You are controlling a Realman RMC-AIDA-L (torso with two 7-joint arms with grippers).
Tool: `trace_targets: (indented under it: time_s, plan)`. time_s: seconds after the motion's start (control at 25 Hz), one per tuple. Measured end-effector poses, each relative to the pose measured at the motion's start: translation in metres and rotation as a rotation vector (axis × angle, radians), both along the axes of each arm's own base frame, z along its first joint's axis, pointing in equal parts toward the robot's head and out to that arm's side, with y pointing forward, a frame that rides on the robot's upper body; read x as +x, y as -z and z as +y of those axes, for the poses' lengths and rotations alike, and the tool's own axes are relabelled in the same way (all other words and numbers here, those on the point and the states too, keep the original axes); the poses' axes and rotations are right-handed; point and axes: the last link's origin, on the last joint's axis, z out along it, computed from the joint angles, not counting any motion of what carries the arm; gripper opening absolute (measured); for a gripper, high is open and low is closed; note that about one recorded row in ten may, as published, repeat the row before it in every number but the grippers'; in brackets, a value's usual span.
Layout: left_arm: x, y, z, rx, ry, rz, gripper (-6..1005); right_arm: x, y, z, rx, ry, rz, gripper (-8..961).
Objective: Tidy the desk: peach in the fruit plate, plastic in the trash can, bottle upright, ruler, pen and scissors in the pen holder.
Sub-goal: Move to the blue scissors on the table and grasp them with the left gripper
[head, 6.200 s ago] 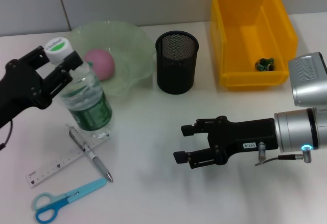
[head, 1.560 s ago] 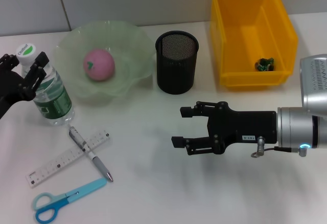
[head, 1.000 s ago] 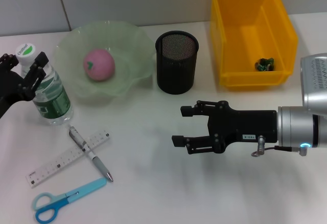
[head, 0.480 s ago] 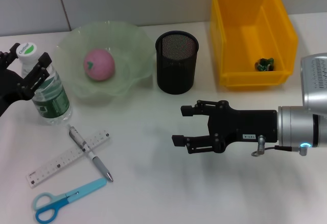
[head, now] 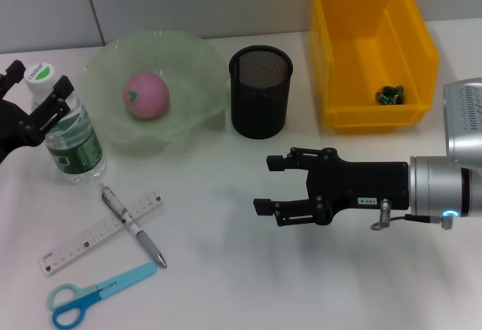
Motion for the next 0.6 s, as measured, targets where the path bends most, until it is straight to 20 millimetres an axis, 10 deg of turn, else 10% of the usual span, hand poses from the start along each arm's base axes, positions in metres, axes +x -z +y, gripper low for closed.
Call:
trace_targets:
  time_s: [0.6]
  plan:
    - [0.016,-0.06,-0.031,-0.238,0.148,-0.178,811,-0.002,-0.002,0.003,0.013,0.018,0.029,817]
